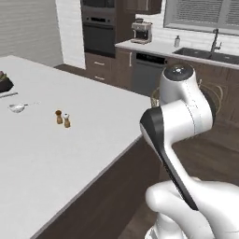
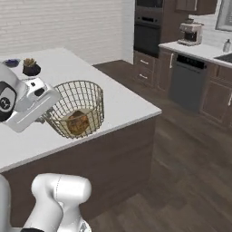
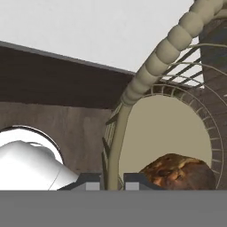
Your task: Open the cabinet, pick up the bread from the cabinet and place it in the basket. Then move the basket to the dining counter.
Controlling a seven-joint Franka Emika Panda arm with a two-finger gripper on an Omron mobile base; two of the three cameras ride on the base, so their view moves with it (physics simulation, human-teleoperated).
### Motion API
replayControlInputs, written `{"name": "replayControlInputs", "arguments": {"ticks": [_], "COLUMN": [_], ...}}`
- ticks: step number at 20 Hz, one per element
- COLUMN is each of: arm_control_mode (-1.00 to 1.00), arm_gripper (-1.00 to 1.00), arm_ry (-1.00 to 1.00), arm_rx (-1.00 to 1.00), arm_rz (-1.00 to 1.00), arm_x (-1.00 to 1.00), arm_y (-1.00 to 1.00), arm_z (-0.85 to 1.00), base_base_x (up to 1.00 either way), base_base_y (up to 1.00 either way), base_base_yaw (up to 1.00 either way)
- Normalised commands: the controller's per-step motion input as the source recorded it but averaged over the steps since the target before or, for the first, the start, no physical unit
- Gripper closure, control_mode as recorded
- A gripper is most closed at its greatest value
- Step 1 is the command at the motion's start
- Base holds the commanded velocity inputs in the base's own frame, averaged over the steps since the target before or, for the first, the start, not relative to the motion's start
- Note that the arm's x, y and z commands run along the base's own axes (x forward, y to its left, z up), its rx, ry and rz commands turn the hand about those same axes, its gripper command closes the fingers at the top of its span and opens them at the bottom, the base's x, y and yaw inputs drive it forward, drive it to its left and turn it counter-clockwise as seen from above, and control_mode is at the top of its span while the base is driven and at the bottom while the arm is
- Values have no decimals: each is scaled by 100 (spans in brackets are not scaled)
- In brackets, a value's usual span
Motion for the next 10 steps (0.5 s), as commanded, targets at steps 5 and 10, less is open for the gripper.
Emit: {"name": "replayControlInputs", "arguments": {"ticks": [5,10], "arm_control_mode": [100,100], "arm_gripper": [100,100], "arm_ry": [0,0], "arm_rx": [0,0], "arm_rz": [0,0], "arm_x": [0,0], "arm_y": [0,0], "arm_z": [0,0], "base_base_x": [6,10], "base_base_y": [-49,-83], "base_base_yaw": [63,41]}}
